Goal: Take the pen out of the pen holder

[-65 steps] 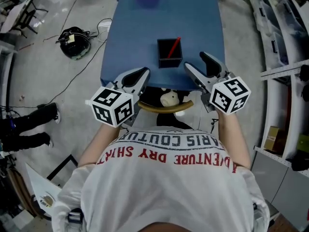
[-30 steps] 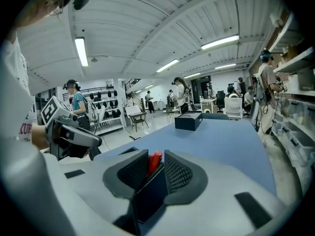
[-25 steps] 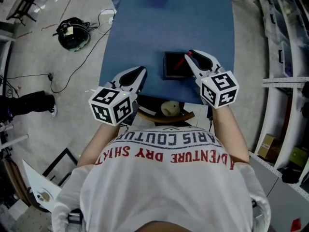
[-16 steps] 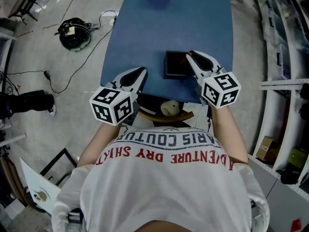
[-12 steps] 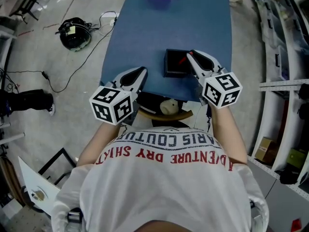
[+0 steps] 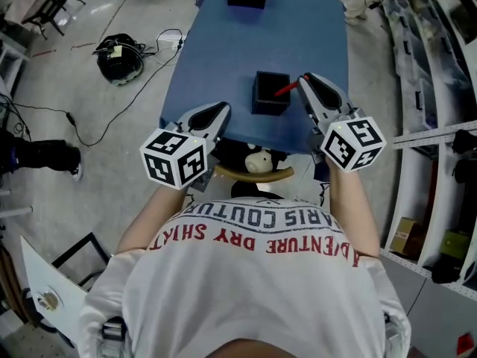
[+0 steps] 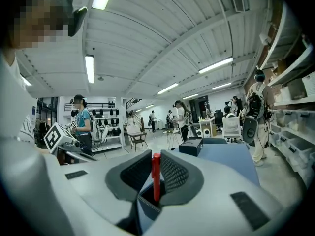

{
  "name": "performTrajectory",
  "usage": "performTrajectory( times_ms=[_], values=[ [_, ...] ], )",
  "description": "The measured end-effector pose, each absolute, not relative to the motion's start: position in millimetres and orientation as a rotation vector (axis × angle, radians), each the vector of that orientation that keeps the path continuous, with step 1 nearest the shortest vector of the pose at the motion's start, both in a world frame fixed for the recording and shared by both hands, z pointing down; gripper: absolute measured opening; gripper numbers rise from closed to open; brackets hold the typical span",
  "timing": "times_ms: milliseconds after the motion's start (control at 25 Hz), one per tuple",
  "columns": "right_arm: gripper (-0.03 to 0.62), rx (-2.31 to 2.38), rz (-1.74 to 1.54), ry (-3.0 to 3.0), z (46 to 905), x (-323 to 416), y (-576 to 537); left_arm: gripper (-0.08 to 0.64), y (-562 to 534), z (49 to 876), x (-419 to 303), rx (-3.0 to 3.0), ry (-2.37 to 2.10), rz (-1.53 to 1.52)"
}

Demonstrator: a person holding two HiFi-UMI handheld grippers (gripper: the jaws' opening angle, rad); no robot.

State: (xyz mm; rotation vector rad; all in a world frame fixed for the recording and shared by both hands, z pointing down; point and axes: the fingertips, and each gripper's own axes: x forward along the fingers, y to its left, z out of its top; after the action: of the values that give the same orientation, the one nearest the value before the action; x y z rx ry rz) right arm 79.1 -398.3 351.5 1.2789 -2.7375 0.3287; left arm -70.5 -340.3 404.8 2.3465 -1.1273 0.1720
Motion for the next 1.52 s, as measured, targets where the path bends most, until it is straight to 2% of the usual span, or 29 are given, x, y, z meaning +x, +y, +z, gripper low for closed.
performTrajectory(
  times_ms=[480, 920, 1520],
  values=[
    [0.063, 1.313, 0.321, -2.904, 288, 81, -310, 0.037, -292, 364, -66, 2.446, -1.052, 0.118],
    [0.063, 1.313, 0.395, -2.909, 316, 82, -243, 0.038, -248, 356, -50, 2.545, -0.966, 0.168],
    [0.063, 1.308, 0.461, -2.881, 335, 79, -227, 0.038, -238, 363, -55, 2.516, -0.95, 0.154]
  ],
)
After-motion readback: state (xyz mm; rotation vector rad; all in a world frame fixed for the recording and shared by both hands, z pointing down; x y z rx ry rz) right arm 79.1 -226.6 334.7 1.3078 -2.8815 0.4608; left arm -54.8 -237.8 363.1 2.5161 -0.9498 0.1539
